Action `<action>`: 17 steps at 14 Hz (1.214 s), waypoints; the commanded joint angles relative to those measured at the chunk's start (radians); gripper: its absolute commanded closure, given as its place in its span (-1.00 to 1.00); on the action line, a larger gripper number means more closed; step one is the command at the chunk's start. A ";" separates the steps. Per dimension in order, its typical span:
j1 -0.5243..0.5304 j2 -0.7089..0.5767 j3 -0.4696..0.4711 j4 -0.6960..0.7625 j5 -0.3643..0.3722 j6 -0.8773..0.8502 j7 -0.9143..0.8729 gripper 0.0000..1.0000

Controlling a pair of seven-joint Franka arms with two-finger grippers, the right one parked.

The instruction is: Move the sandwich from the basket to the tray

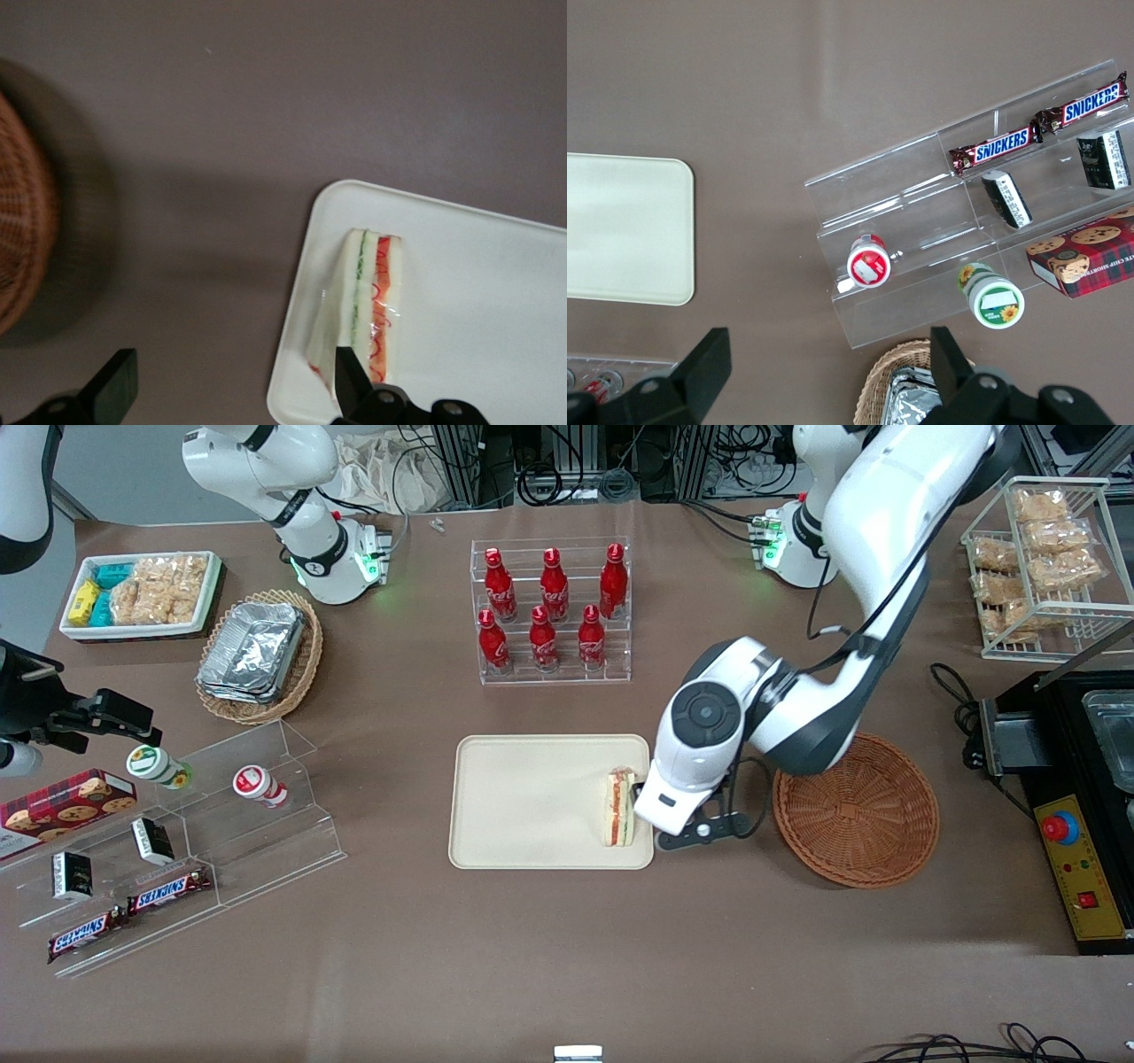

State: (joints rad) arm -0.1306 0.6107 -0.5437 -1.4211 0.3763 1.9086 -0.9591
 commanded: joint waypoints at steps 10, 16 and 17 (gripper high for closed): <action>0.250 -0.285 0.040 -0.122 -0.187 -0.167 0.313 -0.99; 0.244 -0.532 0.301 -0.360 -0.321 -0.160 0.782 -1.00; 0.247 -0.552 0.315 -0.378 -0.323 -0.163 0.830 -1.00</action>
State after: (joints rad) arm 0.1140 0.1583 -0.2584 -1.6945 0.0787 1.7356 -0.2229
